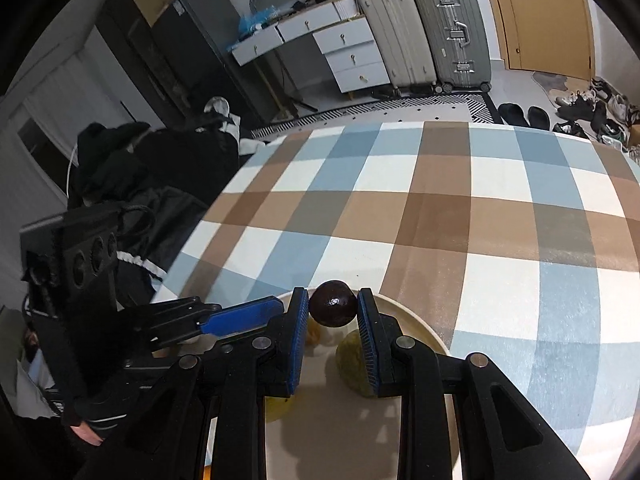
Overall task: Organize fruits
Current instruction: 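Carry the kiwi and plum onto the cream plate and open both tools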
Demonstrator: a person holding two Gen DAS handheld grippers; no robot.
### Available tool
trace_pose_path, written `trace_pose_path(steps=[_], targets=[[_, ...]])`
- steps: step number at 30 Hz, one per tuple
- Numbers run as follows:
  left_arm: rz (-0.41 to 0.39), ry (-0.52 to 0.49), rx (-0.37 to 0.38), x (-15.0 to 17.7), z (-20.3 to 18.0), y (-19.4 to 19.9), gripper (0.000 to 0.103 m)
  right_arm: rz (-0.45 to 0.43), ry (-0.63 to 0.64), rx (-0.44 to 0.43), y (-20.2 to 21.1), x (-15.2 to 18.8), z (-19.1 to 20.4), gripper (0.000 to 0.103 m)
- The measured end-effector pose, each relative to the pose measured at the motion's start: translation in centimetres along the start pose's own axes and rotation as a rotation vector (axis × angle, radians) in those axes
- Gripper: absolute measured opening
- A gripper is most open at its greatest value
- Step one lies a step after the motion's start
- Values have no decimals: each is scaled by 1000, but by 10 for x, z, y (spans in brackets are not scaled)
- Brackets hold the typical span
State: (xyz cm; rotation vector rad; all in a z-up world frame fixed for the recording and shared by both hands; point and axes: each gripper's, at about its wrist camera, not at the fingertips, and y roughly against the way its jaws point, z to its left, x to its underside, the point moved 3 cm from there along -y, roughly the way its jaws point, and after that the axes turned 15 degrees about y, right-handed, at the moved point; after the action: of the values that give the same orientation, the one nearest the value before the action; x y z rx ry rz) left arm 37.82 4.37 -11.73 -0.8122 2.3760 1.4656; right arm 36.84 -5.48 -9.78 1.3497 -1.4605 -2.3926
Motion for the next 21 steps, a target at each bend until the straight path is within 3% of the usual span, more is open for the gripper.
trace_pose_path(steps=[7, 12, 14, 21], targets=[[2, 2, 6, 1, 2, 0, 23, 56, 5, 30, -16, 3, 1, 26], [-21, 4, 1, 4, 1, 12, 26, 12, -20, 15, -2, 2, 1, 34], [-37, 6, -3, 5, 0, 20, 37, -27, -29, 26, 10, 2, 1, 45], [-140, -6, -16, 10, -8, 64, 59, -171, -56, 64, 73, 12, 9, 52]])
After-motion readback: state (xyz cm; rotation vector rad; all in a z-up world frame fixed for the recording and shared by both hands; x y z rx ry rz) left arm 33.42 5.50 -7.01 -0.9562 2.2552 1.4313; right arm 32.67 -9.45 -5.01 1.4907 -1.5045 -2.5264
